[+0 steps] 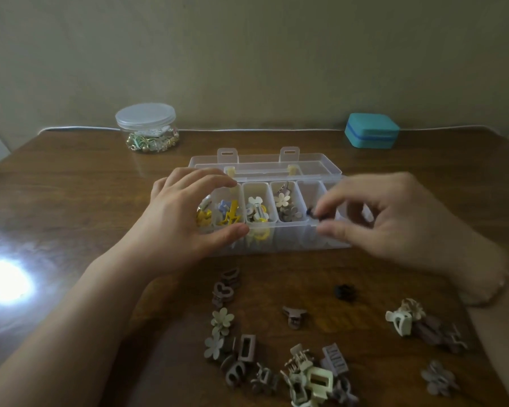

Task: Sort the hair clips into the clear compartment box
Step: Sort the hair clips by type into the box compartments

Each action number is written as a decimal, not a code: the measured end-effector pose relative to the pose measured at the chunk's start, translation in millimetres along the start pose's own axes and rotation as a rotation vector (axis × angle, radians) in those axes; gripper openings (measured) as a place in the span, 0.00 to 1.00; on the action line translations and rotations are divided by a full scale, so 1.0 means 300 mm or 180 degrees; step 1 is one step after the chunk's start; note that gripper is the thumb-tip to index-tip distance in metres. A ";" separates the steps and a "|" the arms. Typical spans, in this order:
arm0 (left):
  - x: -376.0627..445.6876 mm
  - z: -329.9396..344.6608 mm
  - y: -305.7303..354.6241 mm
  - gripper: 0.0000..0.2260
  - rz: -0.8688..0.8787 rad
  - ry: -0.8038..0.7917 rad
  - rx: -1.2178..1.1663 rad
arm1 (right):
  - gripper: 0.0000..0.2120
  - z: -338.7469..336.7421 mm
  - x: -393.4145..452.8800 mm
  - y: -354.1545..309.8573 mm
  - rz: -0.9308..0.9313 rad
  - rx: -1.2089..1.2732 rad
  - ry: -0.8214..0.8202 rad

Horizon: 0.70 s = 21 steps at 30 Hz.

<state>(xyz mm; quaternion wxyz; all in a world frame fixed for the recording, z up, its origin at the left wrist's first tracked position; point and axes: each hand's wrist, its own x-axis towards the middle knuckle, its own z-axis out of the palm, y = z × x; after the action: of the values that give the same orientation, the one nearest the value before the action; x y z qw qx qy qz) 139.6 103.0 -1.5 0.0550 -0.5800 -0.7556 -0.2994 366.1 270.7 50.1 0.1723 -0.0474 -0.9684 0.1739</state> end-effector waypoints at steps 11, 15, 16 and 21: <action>0.000 0.004 -0.001 0.29 0.0021 0.0019 0.0015 | 0.13 -0.050 -0.023 -0.019 0.0583 -0.0440 -0.1014; 0.001 0.005 -0.001 0.29 0.0025 0.0020 0.0024 | 0.16 0.015 -0.020 -0.041 0.0622 -0.1055 -0.2245; 0.001 0.005 0.000 0.29 0.0022 0.0021 0.0024 | 0.15 0.027 -0.018 -0.035 0.0539 -0.1056 -0.2249; 0.001 0.006 -0.002 0.29 0.0026 0.0039 0.0035 | 0.07 -0.012 -0.014 -0.024 0.0346 -0.0479 -0.1838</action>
<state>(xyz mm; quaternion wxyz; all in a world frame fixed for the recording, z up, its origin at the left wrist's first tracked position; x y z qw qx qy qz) 139.3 104.0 -3.1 0.0640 -0.5809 -0.7545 -0.2986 371.1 264.4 54.5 -0.1238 -0.0603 -0.9836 0.1169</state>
